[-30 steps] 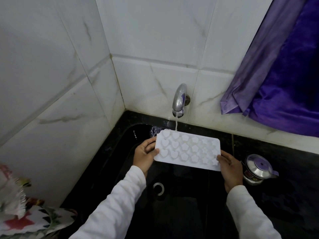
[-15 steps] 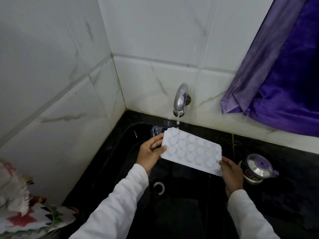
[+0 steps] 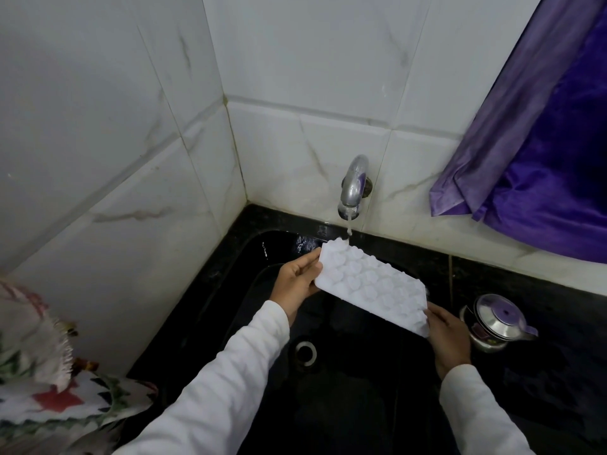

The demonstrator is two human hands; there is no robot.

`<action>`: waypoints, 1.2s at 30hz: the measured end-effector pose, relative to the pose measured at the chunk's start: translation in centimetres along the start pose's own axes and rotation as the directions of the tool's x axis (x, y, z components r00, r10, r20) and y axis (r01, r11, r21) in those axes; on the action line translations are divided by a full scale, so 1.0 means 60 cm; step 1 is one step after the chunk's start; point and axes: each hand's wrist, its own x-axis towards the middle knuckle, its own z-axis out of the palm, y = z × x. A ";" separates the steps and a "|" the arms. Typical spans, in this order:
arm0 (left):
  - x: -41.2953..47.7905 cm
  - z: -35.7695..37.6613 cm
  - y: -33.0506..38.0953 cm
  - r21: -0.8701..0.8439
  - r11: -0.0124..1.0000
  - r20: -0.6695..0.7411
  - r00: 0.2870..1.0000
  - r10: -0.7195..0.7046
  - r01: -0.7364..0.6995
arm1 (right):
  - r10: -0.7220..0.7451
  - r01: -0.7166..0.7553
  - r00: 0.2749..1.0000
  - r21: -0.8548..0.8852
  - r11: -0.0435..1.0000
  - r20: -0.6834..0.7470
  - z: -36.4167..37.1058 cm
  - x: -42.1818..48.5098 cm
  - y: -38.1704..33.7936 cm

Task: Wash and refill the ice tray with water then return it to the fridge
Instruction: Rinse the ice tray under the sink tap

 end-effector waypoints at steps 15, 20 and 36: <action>0.002 -0.042 -0.033 0.057 0.997 -0.115 0.992 -0.049 0.056 | -0.065 0.064 0.998 0.037 0.997 0.018 0.022 -0.005 -0.040; 0.000 -0.058 -0.048 0.089 0.994 -0.164 0.985 -0.045 0.061 | -0.114 0.115 0.991 -0.005 0.993 0.065 0.040 -0.008 -0.060; 0.001 -0.095 -0.051 0.036 0.999 -0.346 0.938 0.002 0.011 | -0.165 0.183 0.952 -0.049 0.982 0.259 0.112 0.011 -0.122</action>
